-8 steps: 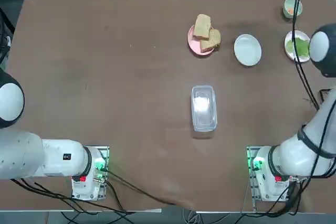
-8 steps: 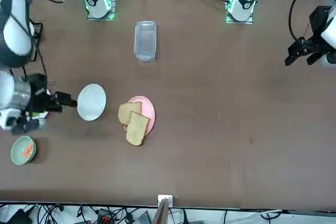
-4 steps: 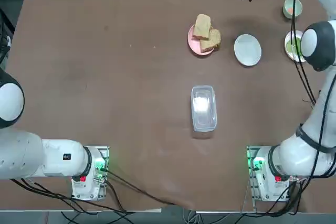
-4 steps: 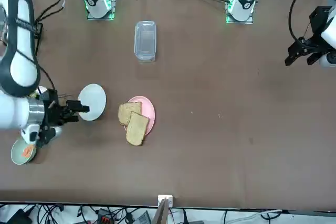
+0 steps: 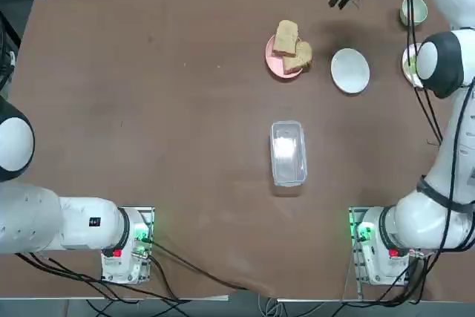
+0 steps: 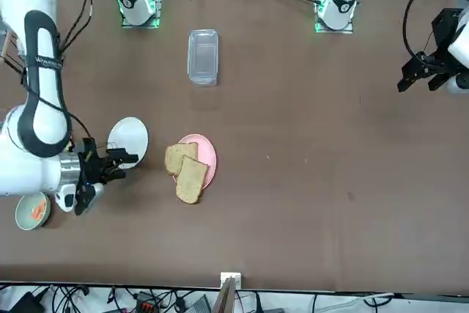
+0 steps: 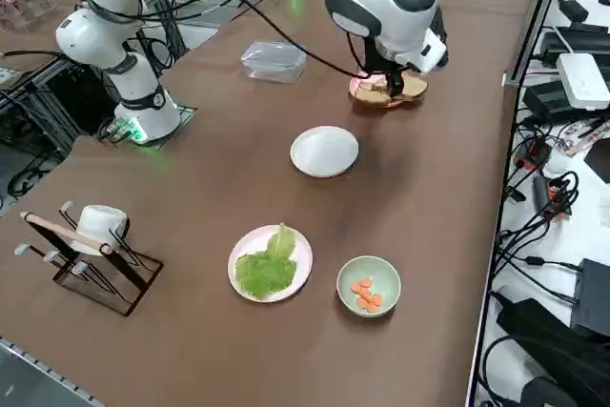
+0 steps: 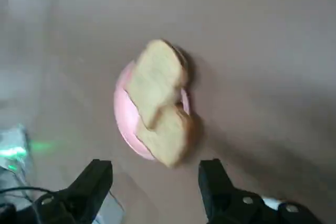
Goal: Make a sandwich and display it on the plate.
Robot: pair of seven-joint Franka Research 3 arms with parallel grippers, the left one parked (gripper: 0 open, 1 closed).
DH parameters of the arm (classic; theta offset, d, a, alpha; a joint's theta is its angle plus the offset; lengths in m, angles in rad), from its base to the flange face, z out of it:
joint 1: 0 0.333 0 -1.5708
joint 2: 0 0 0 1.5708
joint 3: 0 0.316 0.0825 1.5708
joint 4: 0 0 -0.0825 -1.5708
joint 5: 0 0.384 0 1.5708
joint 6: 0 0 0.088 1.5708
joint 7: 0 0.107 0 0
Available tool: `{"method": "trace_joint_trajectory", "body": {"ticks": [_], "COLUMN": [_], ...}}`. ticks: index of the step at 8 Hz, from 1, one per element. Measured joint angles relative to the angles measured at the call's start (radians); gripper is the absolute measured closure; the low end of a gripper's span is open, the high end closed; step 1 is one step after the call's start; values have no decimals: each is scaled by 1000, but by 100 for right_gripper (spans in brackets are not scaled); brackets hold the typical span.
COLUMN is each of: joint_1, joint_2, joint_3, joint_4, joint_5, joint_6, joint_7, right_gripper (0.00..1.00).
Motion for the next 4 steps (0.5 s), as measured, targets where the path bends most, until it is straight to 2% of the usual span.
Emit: {"method": "trace_joint_trajectory", "body": {"ticks": [4], "joint_1": [1], "joint_2": [110], "joint_3": [23], "joint_4": [2], "joint_5": [152], "joint_6": [130], "joint_7": [-18], "right_gripper": [4]}}
